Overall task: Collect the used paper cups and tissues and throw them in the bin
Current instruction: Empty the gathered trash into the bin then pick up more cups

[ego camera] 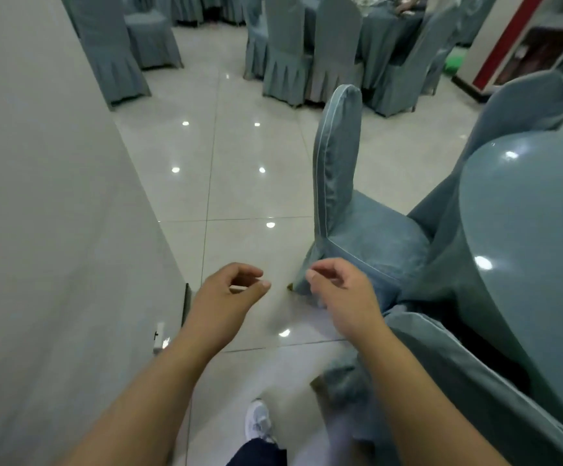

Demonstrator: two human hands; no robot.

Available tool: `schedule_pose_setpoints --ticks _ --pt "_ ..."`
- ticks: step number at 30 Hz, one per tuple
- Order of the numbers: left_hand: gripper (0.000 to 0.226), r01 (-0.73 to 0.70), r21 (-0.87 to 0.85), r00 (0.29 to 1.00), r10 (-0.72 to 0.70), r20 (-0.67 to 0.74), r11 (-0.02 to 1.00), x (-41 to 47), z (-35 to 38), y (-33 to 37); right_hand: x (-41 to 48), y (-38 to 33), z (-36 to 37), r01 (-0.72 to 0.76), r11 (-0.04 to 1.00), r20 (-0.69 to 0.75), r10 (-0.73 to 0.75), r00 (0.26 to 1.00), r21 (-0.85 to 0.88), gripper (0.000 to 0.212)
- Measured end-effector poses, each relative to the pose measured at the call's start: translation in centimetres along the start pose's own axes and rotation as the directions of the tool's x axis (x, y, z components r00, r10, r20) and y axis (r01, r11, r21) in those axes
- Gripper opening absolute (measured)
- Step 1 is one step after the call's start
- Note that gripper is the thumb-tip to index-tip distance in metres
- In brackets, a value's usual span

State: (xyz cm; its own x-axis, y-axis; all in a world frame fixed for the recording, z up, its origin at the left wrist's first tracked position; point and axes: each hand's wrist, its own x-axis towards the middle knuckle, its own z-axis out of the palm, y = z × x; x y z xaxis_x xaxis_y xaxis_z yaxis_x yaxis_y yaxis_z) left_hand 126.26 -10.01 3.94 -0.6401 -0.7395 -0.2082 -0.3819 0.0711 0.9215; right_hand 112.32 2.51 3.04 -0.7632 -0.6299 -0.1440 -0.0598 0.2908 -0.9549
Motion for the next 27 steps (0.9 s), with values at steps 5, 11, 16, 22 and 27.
schedule_pose_setpoints --ticks 5,11,16,22,27 --pt "0.011 -0.121 0.047 0.993 0.120 0.019 0.992 10.6 1.0 6.4 11.0 -4.4 -2.4 0.110 0.990 -0.122 -0.100 0.988 0.083 0.006" --pt "0.009 -0.248 0.062 0.968 0.245 0.046 0.967 20.3 1.9 13.4 20.8 -7.9 -5.4 0.182 0.974 -0.209 -0.152 0.966 0.133 0.006" --pt "0.010 -0.341 0.077 0.939 0.335 0.077 0.937 29.2 3.5 18.2 29.2 -9.5 -7.8 0.244 0.966 -0.274 -0.212 0.938 0.089 0.003" --pt "0.008 -0.449 0.088 0.888 0.434 0.153 0.889 40.6 6.5 24.4 39.7 -12.1 -10.7 0.294 0.949 -0.382 -0.233 0.894 0.110 0.001" --pt "0.008 -0.492 0.027 0.850 0.473 0.230 0.870 48.2 8.6 28.3 46.2 -13.6 -12.8 0.262 0.961 -0.468 -0.190 0.863 0.094 0.002"
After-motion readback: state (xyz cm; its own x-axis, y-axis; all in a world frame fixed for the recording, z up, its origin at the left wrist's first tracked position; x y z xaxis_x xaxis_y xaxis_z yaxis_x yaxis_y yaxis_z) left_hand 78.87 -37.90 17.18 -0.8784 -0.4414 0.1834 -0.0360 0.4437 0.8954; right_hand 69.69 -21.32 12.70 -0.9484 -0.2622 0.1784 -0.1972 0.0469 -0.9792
